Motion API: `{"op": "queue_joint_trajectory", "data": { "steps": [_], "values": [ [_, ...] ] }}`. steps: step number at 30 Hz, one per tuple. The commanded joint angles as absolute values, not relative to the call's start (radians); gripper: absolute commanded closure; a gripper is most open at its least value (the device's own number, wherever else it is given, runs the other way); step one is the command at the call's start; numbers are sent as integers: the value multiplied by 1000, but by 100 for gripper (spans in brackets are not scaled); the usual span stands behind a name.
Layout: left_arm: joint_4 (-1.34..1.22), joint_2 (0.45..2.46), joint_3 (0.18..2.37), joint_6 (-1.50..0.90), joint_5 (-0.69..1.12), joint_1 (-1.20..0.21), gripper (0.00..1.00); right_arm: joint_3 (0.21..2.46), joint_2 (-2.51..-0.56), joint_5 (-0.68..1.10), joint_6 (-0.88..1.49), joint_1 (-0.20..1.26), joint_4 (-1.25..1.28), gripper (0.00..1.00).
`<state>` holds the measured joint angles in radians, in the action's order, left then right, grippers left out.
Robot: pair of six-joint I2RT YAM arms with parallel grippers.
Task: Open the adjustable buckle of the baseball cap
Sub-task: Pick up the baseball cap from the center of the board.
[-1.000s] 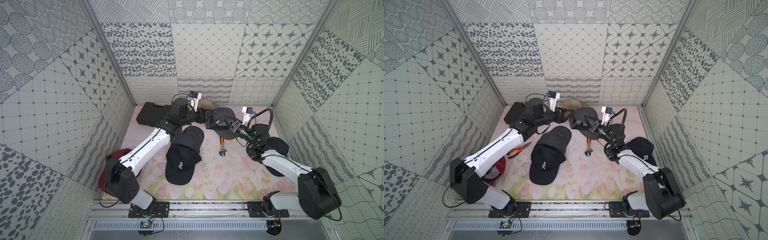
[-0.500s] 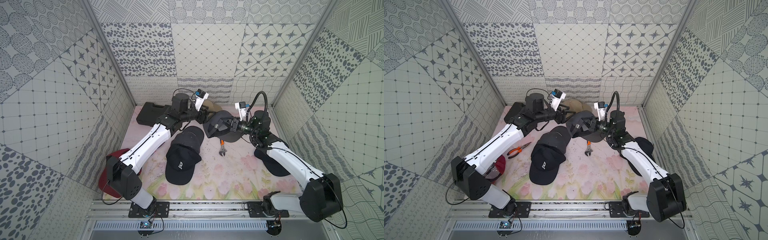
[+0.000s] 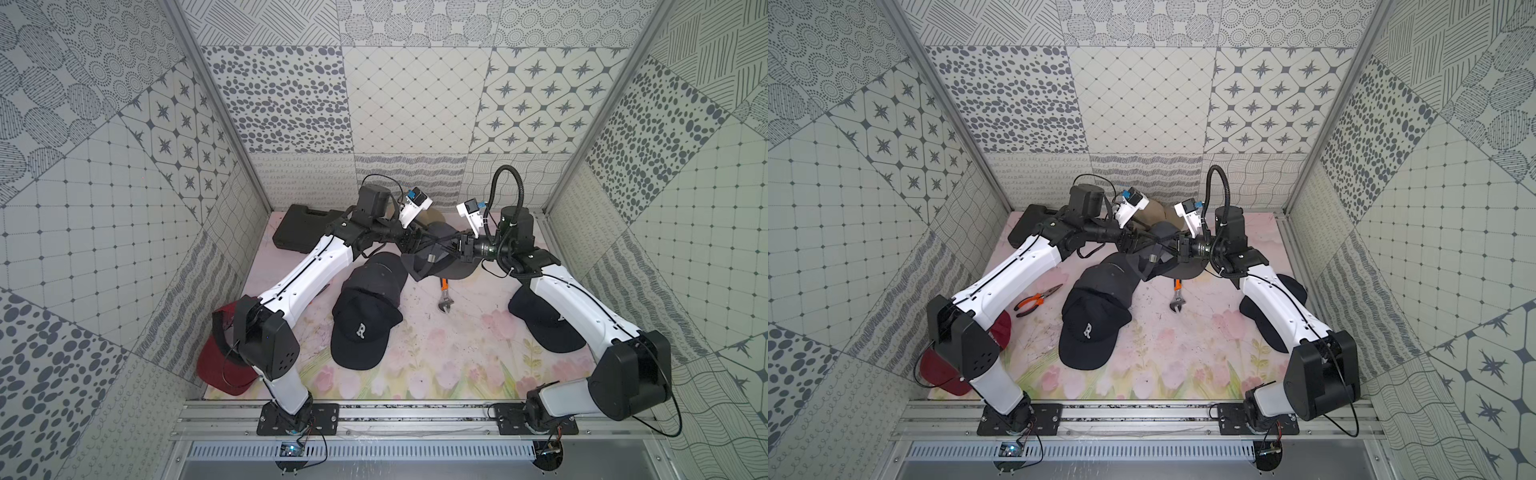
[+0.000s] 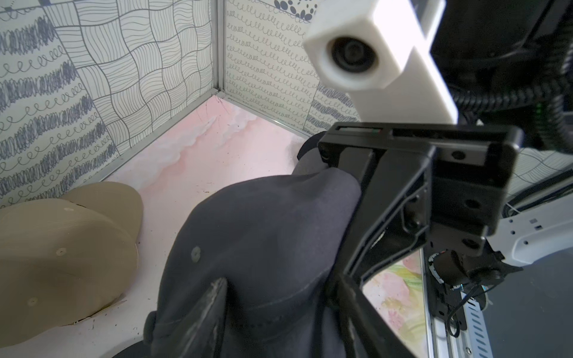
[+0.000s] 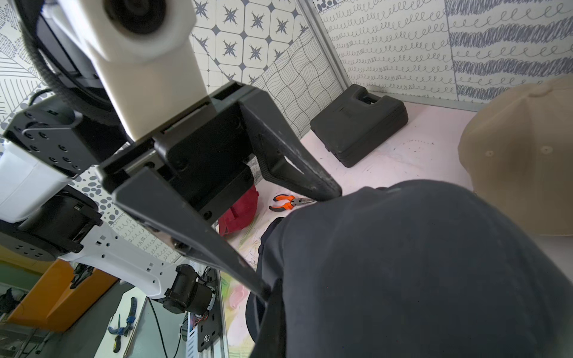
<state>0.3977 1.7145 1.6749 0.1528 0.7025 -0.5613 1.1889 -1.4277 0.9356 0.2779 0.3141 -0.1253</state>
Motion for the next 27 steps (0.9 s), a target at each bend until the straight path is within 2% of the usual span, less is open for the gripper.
{"op": "queue_joint_trajectory", "data": {
  "steps": [1,3,6,8,9,10,14,18,27],
  "values": [
    [499,1738,1707,255,820,-558,50,1238,-1437,990,187,301,-146,100],
    [507,1748,1712,267,829,-558,60,1247,-1443,1008,177,290,-153,100],
    [527,1769,1734,269,838,-560,84,1252,-1449,1012,178,278,-151,100],
    [522,1776,1740,264,848,-559,100,1239,-1448,985,203,272,-121,82],
    [516,1777,1741,261,853,-558,100,1229,-1447,978,218,269,-99,77],
    [505,1776,1740,252,855,-558,100,1215,-1442,970,235,266,-76,66],
    [421,1769,1724,161,782,-558,100,1169,-1407,901,310,237,-25,50],
    [363,1766,1713,76,734,-558,100,1106,-1354,854,409,200,17,43],
    [238,1737,1651,-62,640,-562,100,1043,-1256,800,543,209,-4,43]
  ]
}}
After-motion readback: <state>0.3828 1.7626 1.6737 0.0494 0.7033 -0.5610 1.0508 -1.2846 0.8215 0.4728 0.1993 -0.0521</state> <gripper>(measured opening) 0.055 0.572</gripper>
